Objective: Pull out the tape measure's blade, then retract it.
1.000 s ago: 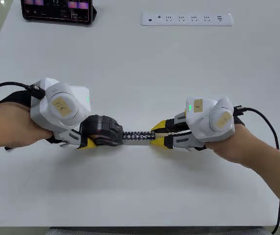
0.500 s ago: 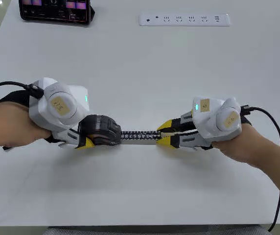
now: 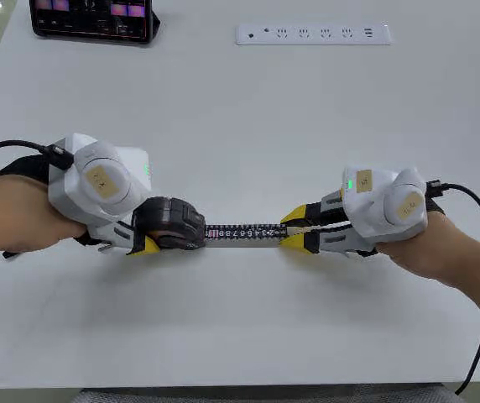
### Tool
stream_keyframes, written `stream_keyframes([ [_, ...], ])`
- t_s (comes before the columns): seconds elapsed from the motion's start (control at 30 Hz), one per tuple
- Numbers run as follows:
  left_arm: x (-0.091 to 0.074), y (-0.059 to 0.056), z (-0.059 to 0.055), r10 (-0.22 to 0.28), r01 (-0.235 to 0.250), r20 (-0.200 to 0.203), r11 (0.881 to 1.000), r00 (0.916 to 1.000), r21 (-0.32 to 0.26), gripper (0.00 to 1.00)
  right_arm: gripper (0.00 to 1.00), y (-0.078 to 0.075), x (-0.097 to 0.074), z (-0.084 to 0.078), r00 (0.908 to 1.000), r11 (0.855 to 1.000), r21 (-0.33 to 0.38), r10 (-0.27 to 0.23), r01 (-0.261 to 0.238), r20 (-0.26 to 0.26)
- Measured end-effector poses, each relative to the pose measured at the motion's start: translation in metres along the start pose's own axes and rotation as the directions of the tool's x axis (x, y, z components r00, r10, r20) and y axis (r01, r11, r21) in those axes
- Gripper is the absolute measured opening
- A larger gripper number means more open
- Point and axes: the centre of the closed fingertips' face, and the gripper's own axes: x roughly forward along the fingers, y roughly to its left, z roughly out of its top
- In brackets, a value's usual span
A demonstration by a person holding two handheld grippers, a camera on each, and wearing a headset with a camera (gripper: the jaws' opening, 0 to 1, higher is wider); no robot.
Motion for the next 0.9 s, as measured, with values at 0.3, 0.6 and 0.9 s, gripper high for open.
stream_keyframes([
  [0.3, 0.0, -0.001, 0.0, 0.003, -0.003, -0.001, 1.0, 1.0, 0.0, 0.29, 0.1, 0.0, -0.007, -0.006, 0.9999, 1.0, 0.0, -0.006, 0.006, -0.011],
  [0.6, 0.001, -0.001, 0.0, 0.002, -0.002, -0.003, 1.0, 1.0, 0.001, 0.29, 0.09, 0.001, -0.014, -0.01, 0.9997, 1.0, 0.0, -0.011, 0.011, -0.024],
  [0.9, 0.001, -0.001, 0.0, 0.001, -0.001, -0.005, 1.0, 1.0, 0.0, 0.29, 0.09, -0.001, -0.021, -0.014, 0.9993, 1.0, -0.003, -0.014, 0.014, -0.033],
])
